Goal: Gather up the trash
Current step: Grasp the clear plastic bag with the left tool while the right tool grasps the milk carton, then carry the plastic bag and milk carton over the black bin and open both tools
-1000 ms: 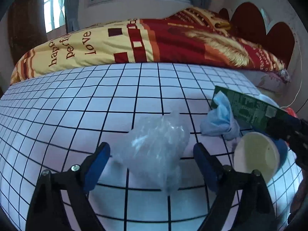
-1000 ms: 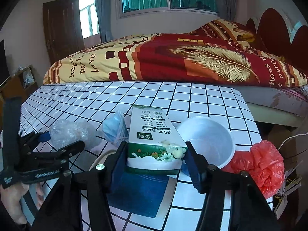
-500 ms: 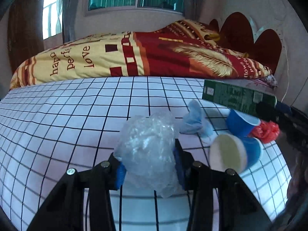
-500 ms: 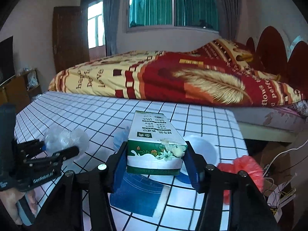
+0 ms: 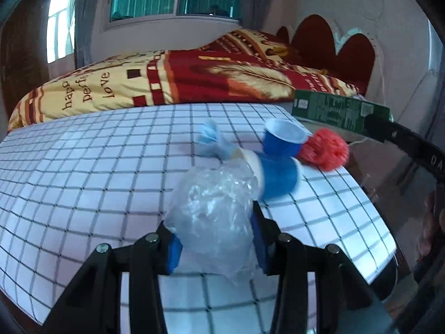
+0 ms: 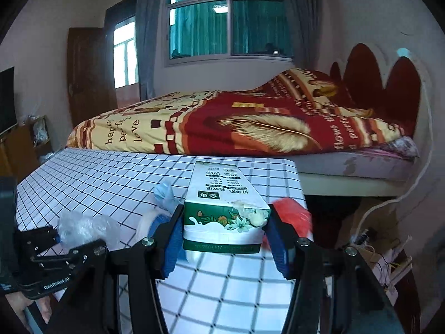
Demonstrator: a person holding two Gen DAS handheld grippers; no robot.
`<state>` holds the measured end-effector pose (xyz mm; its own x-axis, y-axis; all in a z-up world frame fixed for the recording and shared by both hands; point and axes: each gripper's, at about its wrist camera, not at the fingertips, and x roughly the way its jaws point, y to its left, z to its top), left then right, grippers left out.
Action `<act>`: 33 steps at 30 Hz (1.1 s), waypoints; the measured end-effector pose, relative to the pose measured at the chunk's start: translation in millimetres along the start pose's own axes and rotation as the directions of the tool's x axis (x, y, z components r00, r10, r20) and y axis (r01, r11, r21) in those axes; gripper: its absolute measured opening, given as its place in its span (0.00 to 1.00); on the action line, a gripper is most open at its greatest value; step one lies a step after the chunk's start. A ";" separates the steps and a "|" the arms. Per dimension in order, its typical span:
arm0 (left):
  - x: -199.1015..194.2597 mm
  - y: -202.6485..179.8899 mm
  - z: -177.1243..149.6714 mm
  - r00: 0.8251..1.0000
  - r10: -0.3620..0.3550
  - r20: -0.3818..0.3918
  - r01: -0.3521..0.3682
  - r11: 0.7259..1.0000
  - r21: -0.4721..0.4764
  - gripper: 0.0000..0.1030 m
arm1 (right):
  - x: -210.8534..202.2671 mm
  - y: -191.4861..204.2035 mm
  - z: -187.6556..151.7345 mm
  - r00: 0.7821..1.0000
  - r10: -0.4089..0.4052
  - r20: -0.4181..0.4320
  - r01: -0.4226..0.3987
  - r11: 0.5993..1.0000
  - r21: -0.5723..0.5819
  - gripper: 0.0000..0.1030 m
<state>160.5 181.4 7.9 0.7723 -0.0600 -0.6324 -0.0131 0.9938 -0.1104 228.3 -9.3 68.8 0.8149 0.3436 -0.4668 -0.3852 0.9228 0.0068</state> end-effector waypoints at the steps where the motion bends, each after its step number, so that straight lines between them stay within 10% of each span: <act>1: -2.1 -5.1 -3.3 1.000 -0.006 -0.003 0.006 1.000 0.002 0.43 | -9.0 -6.4 -3.6 1.000 -0.011 0.005 0.011 1.000 0.010 0.56; 33: -24.3 -206.8 -46.7 0.960 -0.266 -0.086 0.279 0.927 0.250 0.43 | -173.6 -177.0 -140.3 0.932 -0.342 -0.119 0.360 0.915 0.183 0.55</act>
<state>114.9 -27.0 10.2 0.6901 -0.3297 -0.6442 0.3621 0.9281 -0.0870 94.3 -256.8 24.5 0.8399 -0.0166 -0.5425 0.0198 0.9998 0.0002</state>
